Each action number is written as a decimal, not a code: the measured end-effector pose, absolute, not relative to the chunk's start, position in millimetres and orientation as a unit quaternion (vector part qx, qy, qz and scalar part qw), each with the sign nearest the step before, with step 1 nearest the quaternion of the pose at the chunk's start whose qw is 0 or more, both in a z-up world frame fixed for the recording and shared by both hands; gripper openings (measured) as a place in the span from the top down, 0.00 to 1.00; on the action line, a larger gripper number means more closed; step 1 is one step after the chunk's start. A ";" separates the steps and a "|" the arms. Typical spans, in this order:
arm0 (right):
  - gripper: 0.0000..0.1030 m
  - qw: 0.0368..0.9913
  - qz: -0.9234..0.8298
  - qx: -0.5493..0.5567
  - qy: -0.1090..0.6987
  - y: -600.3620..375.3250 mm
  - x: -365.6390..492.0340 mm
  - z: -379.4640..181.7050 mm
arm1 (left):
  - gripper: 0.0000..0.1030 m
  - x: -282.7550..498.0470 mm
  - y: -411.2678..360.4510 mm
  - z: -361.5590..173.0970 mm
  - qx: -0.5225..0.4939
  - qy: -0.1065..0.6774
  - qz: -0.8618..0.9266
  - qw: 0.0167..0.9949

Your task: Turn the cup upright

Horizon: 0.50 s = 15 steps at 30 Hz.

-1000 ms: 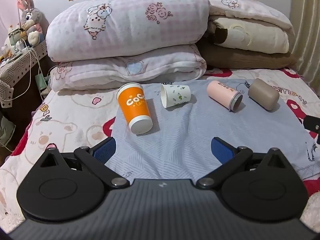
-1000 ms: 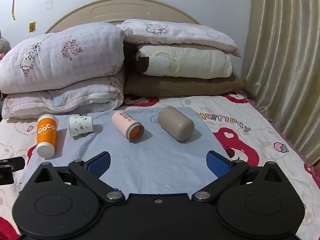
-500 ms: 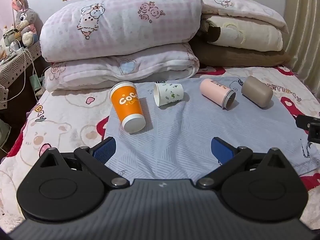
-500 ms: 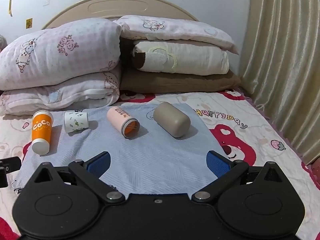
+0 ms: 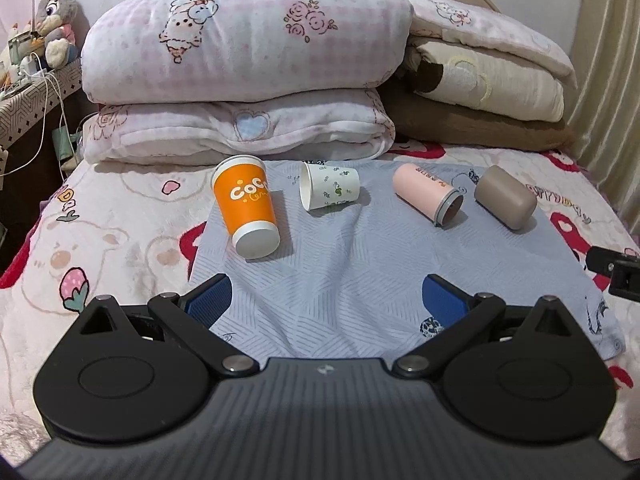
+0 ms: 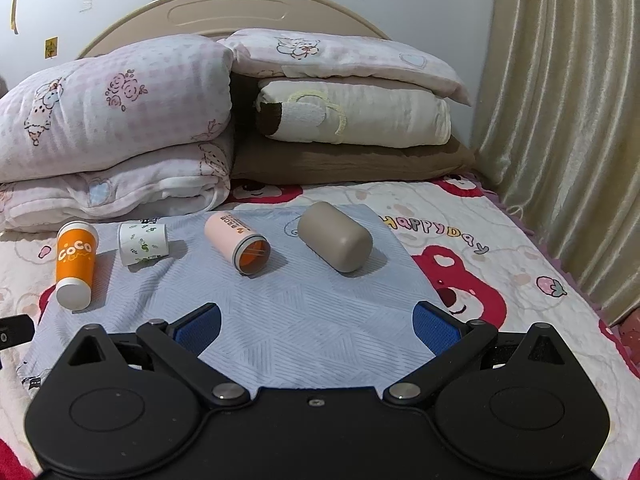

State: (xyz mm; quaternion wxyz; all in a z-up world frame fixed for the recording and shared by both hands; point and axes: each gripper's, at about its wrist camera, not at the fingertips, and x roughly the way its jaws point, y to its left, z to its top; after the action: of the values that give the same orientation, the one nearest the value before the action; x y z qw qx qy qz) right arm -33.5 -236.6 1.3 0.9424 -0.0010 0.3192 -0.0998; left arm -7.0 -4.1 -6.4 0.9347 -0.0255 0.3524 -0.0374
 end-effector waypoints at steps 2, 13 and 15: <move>0.00 0.942 -0.100 -0.001 0.320 -236.0 -33.0 1.4 | 0.00 -7.0 -4.1 -6.4 -0.023 0.350 -0.034 0.936; 0.00 0.941 -0.098 -0.009 0.324 -233.3 -32.0 0.2 | 0.00 -6.4 -6.3 -6.9 -0.015 0.350 -0.035 0.936; 0.00 0.941 -0.099 -0.010 0.325 -232.4 -31.7 0.3 | 0.00 -6.6 -6.8 -7.8 -0.014 0.351 -0.035 0.936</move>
State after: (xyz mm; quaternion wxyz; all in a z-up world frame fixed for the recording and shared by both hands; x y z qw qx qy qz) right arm -31.7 -232.4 0.3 0.9406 -0.0100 0.3247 -0.0988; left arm -6.6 -6.8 -7.8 0.9357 -0.0137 0.3507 -0.0352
